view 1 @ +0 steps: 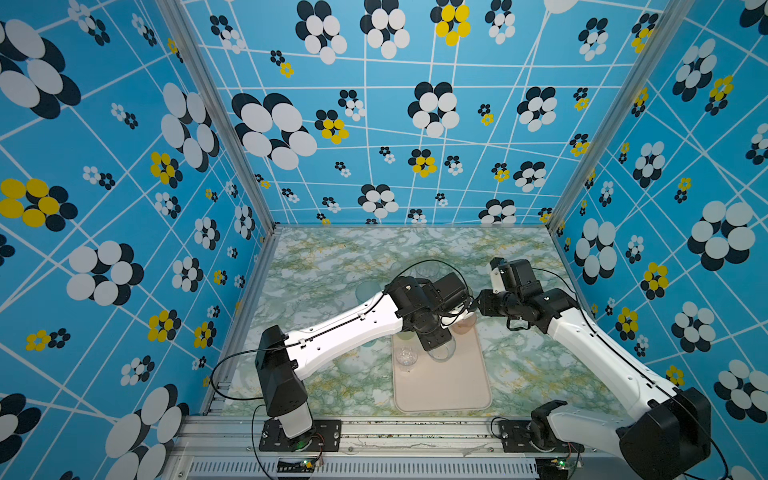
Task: Place the glasses into the tray
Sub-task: 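Lower the frosted glass onto the tray's near end beside the clear faceted glass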
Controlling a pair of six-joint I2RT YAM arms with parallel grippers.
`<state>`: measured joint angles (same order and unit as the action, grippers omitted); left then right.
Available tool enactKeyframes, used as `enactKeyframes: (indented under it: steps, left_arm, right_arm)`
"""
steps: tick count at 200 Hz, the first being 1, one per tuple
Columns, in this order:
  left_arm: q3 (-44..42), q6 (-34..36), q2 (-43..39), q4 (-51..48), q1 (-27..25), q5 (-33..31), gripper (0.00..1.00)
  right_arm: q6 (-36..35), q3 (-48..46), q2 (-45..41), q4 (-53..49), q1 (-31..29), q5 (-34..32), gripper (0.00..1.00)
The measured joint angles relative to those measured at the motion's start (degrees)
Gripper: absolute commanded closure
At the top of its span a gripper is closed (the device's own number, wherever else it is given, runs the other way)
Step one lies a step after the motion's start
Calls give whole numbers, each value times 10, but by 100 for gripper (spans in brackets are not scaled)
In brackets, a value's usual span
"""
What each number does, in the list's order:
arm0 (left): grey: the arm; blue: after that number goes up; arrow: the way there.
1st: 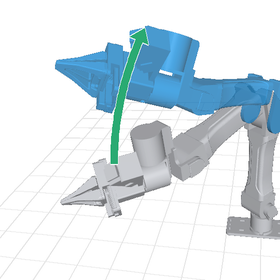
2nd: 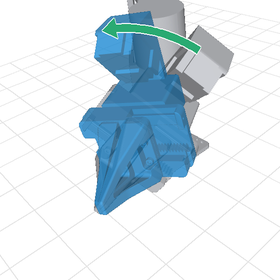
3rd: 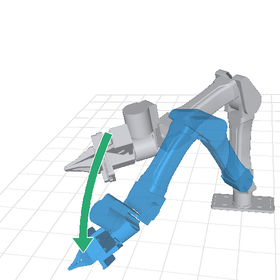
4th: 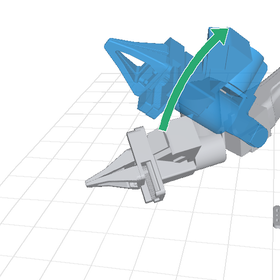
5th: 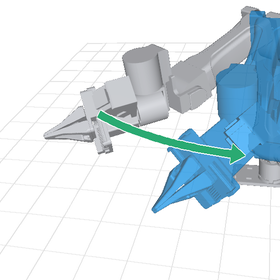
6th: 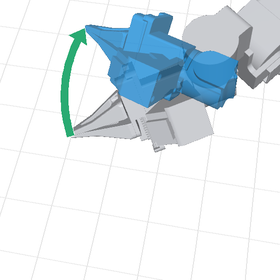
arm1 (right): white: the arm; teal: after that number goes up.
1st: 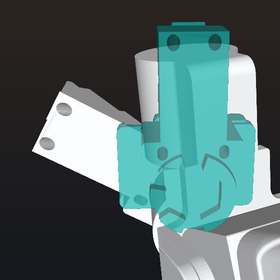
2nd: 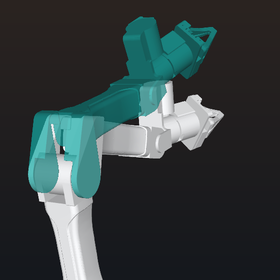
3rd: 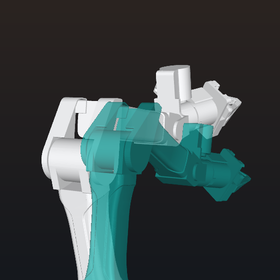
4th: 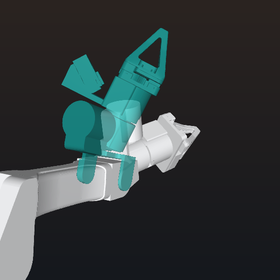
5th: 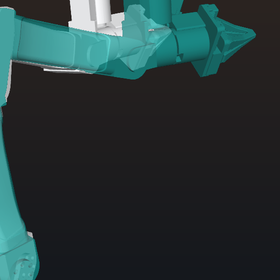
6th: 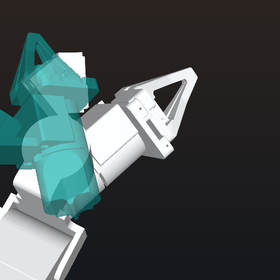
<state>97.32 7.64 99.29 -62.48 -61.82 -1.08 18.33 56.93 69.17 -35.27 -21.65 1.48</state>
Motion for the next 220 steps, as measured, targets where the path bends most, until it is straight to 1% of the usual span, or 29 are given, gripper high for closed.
enactKeyframes:
  steps: [65,151,220]
  left_arm:
    - [2,14,59,0,-1,9,89]
    - [-27,21,97,55,22,13,89]
    - [-34,25,114,59,28,10,89]
  right_arm:
    - [2,-3,-23,0,9,5,64]
    - [2,-9,-22,0,12,8,64]
    - [2,-9,-5,0,12,13,64]
